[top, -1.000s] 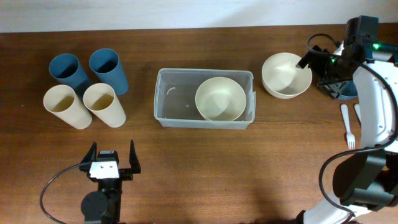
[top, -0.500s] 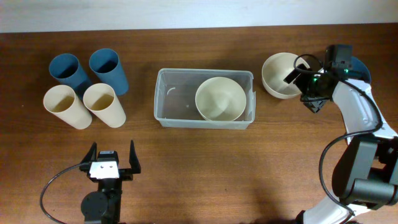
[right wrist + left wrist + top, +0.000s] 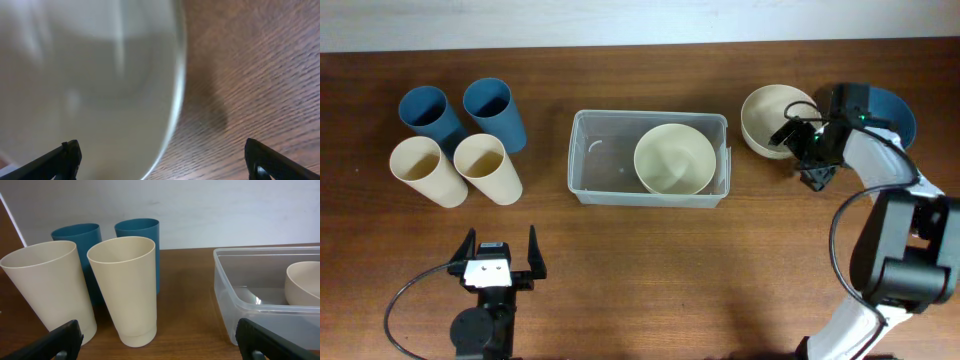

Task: Pack container
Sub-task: 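Lower the right gripper onto the back cream bowl's rim and grip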

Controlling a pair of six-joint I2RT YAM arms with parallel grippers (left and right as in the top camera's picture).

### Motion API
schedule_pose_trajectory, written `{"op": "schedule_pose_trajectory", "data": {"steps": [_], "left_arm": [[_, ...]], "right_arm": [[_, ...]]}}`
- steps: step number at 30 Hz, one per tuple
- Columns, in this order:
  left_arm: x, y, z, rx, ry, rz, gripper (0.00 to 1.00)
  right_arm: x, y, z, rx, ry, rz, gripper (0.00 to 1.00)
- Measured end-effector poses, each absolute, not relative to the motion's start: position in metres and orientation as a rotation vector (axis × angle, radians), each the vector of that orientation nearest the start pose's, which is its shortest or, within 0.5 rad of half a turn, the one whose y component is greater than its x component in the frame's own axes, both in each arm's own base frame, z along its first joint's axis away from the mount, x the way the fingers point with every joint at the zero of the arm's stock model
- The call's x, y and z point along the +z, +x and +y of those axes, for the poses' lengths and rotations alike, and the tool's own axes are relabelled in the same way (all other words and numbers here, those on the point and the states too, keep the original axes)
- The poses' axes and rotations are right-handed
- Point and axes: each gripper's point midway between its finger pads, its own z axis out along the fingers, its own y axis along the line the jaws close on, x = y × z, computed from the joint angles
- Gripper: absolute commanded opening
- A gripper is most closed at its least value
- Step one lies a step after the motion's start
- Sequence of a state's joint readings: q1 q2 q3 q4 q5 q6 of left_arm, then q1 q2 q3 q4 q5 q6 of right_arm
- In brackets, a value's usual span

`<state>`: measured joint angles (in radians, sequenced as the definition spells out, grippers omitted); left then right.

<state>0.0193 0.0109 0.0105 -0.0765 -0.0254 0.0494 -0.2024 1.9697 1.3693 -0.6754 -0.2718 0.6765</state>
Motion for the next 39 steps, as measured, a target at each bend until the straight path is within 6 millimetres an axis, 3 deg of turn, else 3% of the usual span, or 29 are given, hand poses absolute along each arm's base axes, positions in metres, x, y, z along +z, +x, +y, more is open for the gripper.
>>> {"op": "schedule_pose_trajectory", "data": {"steps": [31, 39], "left_arm": [[0.157, 0.246, 0.009, 0.073, 0.005, 1.648, 1.0], [0.157, 0.246, 0.009, 0.073, 0.005, 1.648, 1.0]], "right_arm": [[0.037, 0.441, -0.049, 0.444, 1.155, 2.581, 1.0], [0.039, 0.444, -0.05, 0.447, 1.147, 2.568, 0.93]]}}
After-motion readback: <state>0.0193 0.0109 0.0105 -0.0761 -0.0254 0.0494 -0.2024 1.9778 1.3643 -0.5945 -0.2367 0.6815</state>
